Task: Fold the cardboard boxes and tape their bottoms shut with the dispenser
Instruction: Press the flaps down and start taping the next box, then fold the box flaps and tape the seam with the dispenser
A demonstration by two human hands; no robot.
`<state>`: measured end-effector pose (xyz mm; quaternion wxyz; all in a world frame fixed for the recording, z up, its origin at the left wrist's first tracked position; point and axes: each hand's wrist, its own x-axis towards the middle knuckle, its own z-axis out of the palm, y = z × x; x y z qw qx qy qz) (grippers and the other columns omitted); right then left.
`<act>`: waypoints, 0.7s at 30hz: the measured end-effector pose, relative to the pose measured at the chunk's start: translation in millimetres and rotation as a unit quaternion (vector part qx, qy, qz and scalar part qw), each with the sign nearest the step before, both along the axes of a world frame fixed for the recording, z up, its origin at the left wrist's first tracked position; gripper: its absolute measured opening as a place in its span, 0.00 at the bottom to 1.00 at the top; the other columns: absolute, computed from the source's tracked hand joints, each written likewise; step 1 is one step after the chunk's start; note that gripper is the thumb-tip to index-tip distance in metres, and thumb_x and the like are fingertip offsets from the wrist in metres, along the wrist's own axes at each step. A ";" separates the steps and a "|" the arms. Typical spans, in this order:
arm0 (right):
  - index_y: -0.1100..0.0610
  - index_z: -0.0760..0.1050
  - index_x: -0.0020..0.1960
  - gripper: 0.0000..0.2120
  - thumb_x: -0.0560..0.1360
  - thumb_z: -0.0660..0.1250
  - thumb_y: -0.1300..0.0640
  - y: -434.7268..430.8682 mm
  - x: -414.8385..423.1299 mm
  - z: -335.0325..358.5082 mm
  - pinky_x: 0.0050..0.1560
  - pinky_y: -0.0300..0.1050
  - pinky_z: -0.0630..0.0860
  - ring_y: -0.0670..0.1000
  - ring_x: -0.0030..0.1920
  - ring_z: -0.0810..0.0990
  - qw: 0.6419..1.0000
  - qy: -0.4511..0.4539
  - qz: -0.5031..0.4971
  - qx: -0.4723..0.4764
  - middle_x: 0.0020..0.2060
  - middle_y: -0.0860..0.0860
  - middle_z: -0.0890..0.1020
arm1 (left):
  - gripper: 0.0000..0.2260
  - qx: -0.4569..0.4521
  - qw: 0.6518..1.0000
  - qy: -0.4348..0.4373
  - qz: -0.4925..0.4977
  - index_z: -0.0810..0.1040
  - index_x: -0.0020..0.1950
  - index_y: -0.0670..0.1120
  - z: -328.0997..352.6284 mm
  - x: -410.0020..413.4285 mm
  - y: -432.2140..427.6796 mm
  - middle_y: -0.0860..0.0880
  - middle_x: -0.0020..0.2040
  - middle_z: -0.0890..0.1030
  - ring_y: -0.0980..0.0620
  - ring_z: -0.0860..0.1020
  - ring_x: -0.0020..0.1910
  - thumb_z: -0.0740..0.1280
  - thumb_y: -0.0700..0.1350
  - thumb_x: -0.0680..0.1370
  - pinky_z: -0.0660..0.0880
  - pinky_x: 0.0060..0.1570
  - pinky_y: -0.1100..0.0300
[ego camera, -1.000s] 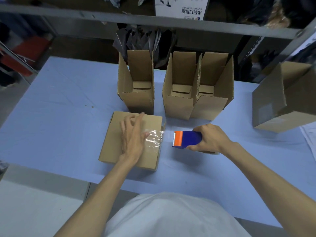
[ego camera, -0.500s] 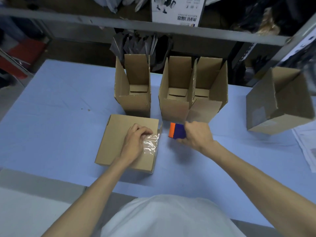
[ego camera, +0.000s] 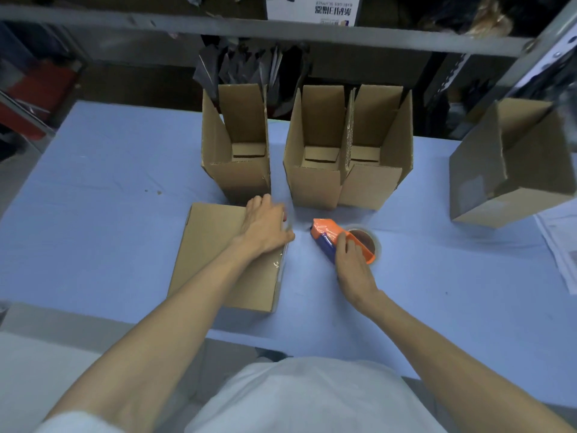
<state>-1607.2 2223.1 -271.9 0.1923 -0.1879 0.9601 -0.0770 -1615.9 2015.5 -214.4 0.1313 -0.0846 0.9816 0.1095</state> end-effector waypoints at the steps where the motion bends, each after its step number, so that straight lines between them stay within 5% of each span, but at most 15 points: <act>1: 0.66 0.51 0.74 0.27 0.78 0.57 0.66 0.6 -0.2 3.5 0.62 0.47 0.66 0.58 0.63 0.67 1.000 -0.006 -0.009 -0.011 0.66 0.62 0.67 | 0.11 -0.011 1.000 -0.018 0.005 0.74 0.44 0.47 4.2 0.1 4.2 0.44 0.50 0.75 0.42 0.73 0.52 0.67 0.53 0.71 0.65 0.52 0.52; 3: 0.65 0.56 0.72 0.27 0.77 0.62 0.61 2.7 4.0 12.6 0.60 0.47 0.66 0.59 0.61 0.66 0.999 0.035 -0.004 -0.027 0.63 0.62 0.67 | 0.09 0.005 1.000 -0.001 0.028 0.75 0.38 0.46 13.4 5.2 10.4 0.44 0.45 0.77 0.43 0.76 0.49 0.66 0.50 0.72 0.65 0.50 0.52; 6: 0.60 0.65 0.69 0.25 0.77 0.65 0.50 2.4 19.0 36.0 0.58 0.45 0.67 0.55 0.59 0.66 0.979 0.026 -0.049 -0.198 0.59 0.56 0.69 | 0.04 0.098 0.972 0.167 0.131 0.77 0.40 0.47 40.0 22.2 0.2 0.49 0.44 0.76 0.52 0.72 0.44 0.66 0.47 0.72 0.65 0.51 0.53; 9: 0.48 0.71 0.64 0.18 0.76 0.66 0.45 -11.7 28.9 70.0 0.60 0.47 0.72 0.46 0.60 0.74 0.864 -0.181 -0.184 -0.433 0.59 0.47 0.76 | 0.05 0.237 0.884 0.310 0.259 0.71 0.38 0.54 71.8 53.2 -16.5 0.54 0.39 0.72 0.60 0.69 0.36 0.66 0.49 0.71 0.66 0.41 0.66; 11: 0.43 0.69 0.60 0.19 0.72 0.68 0.44 -23.1 28.5 87.6 0.51 0.39 0.77 0.39 0.54 0.77 0.774 -0.259 -0.252 -0.519 0.56 0.45 0.78 | 0.05 0.295 0.849 0.311 0.308 0.70 0.39 0.53 79.0 76.7 -16.1 0.54 0.34 0.71 0.59 0.70 0.33 0.64 0.48 0.74 0.65 0.33 0.70; 12: 0.43 0.68 0.60 0.21 0.69 0.69 0.44 -27.8 26.0 93.9 0.49 0.37 0.76 0.38 0.52 0.78 0.769 -0.253 -0.260 -0.527 0.55 0.44 0.78 | 0.04 0.312 0.844 0.294 0.321 0.71 0.40 0.53 77.6 88.2 -14.5 0.53 0.33 0.73 0.59 0.71 0.33 0.63 0.47 0.75 0.66 0.31 0.70; 16: 0.48 0.61 0.71 0.38 0.68 0.75 0.45 -34.5 20.0 100.9 0.60 0.44 0.74 0.43 0.56 0.78 0.816 -0.198 -0.255 -0.479 0.57 0.43 0.78 | 0.06 0.363 0.823 0.235 0.369 0.75 0.45 0.51 62.2 118.5 -13.2 0.55 0.37 0.80 0.54 0.77 0.38 0.61 0.49 0.72 0.71 0.36 0.61; 21: 0.49 0.61 0.68 0.58 0.45 0.80 0.33 -45.9 32.1 105.7 0.59 0.52 0.75 0.51 0.63 0.73 0.894 -0.126 -0.211 -0.375 0.62 0.48 0.74 | 0.23 0.351 0.825 0.158 0.413 0.74 0.45 0.54 57.3 126.8 -0.9 0.60 0.38 0.81 0.61 0.79 0.40 0.73 0.65 0.57 0.75 0.37 0.59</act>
